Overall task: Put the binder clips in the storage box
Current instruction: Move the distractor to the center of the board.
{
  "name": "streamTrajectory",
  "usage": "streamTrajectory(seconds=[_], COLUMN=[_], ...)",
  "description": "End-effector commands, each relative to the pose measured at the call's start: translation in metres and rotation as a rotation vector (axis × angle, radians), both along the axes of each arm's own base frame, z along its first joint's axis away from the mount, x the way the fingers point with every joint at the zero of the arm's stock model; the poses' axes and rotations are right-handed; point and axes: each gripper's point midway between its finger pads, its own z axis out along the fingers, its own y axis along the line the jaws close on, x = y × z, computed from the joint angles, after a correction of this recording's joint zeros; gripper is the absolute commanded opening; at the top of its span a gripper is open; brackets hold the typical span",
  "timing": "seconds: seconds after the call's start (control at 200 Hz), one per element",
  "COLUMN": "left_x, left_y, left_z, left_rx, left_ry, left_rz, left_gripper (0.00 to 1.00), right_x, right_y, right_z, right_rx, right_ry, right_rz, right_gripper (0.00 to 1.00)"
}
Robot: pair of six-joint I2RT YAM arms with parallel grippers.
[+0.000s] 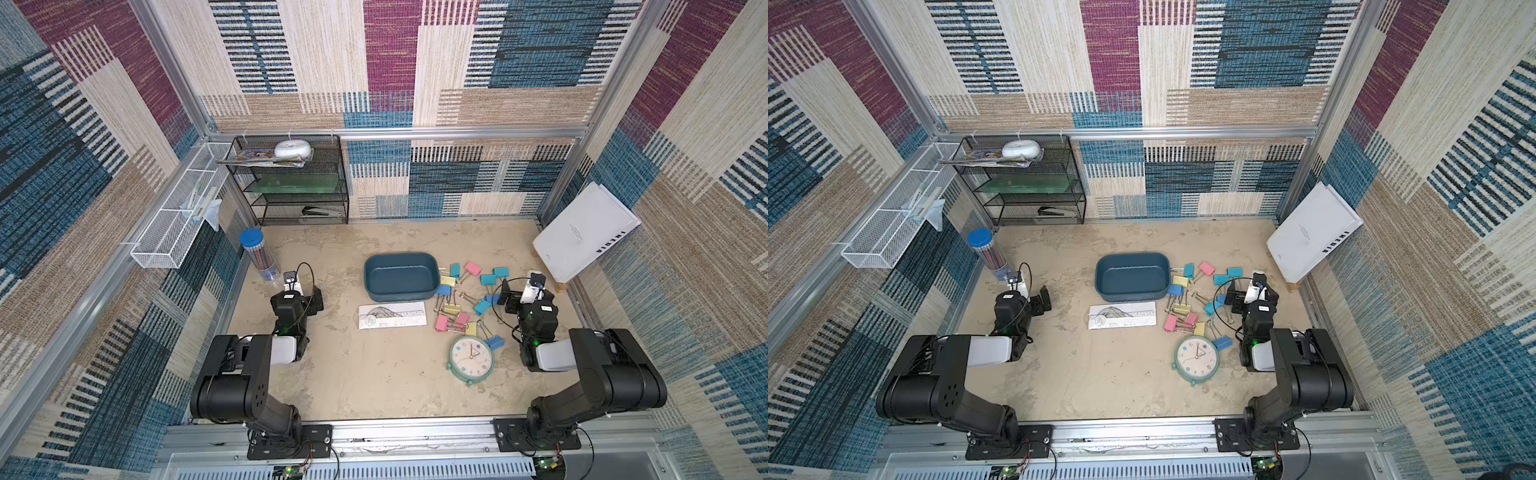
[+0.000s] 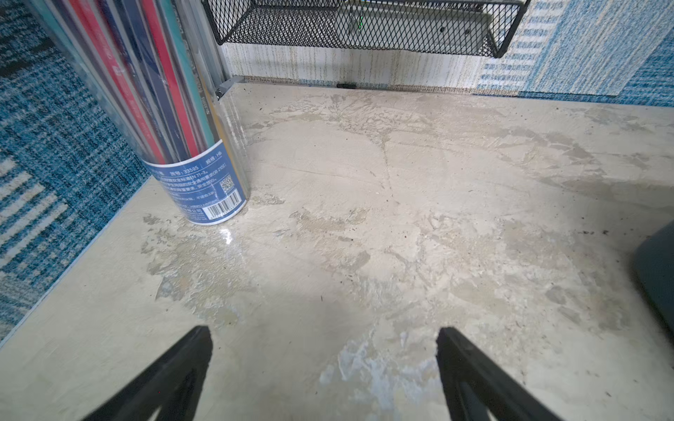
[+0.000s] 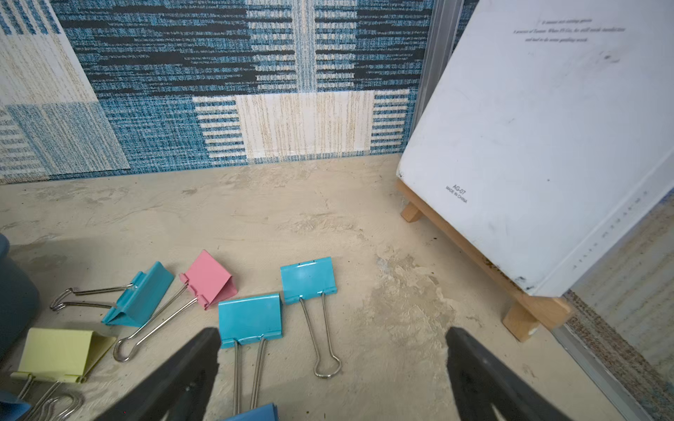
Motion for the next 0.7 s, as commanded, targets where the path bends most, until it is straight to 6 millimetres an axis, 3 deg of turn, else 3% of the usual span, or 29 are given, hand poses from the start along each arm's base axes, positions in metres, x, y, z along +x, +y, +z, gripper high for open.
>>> streamTrajectory(seconds=[0.0,0.461,0.506,0.531,0.591,0.636,0.691], left_x=[0.002,0.002,0.003,0.003,0.002,0.000,-0.007], left_y=[0.000,-0.001,-0.005,-0.010,-0.016,-0.020,-0.041], left_z=[0.003,0.004,0.012,0.016,0.033,0.056,0.085], left_rx=[0.003,0.004,0.011,0.010,0.024,0.031,-0.012], left_ry=[-0.010,-0.016,-0.028,-0.013,0.033,0.020,-0.017], left_rz=[-0.002,-0.008,-0.035,-0.065,-0.091,-0.058,-0.084], left_gripper=[1.00,0.99,0.93,0.89,0.75,0.60,0.30], right_x=[0.001,0.000,0.001,0.003,0.017,0.028,0.037], right_y=[0.000,-0.002,-0.004,-0.005,-0.004,0.004,0.017], right_z=[0.005,0.012,0.025,0.024,0.043,0.073,0.094], right_rx=[0.003,0.005,0.000,0.001,0.012,0.043,0.120], right_ry=[-0.019,-0.045,-0.078,-0.038,0.026,0.045,0.095], right_rz=[-0.003,-0.014,-0.031,-0.036,-0.029,0.012,0.073], right_gripper=[0.99,0.99,0.99,0.99,0.99,0.88,0.65])
